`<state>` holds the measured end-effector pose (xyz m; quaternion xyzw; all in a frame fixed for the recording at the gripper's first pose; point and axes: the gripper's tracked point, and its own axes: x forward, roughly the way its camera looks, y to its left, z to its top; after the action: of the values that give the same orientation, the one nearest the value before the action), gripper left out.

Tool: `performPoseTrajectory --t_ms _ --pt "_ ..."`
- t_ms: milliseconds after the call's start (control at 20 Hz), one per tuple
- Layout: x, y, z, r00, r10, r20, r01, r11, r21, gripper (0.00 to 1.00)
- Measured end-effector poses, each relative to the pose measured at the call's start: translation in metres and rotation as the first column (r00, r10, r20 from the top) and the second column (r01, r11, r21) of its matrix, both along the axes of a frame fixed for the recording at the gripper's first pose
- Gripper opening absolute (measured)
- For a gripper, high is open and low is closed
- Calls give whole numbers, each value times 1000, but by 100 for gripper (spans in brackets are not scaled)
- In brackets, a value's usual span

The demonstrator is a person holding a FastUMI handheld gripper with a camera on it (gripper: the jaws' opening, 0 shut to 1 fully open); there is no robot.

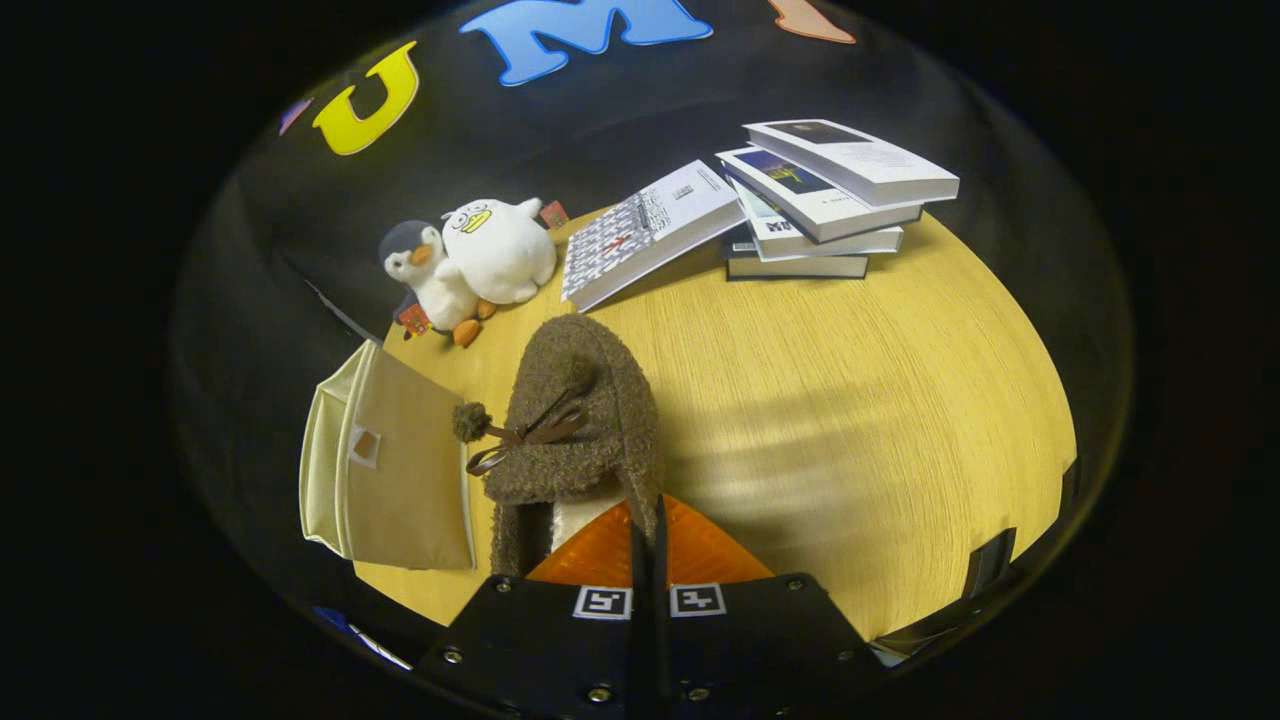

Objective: Open the storage box then place both shoes into the box .Put the left shoe in first, then the right shoe, with the right side of both shoes facing outward in a uniform manner.

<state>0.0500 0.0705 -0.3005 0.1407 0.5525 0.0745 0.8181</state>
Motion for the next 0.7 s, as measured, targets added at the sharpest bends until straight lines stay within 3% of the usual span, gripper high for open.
performPoseTrajectory --t_ms 700 --pt "35 146 80 985 125 122 -136 986 91 0"
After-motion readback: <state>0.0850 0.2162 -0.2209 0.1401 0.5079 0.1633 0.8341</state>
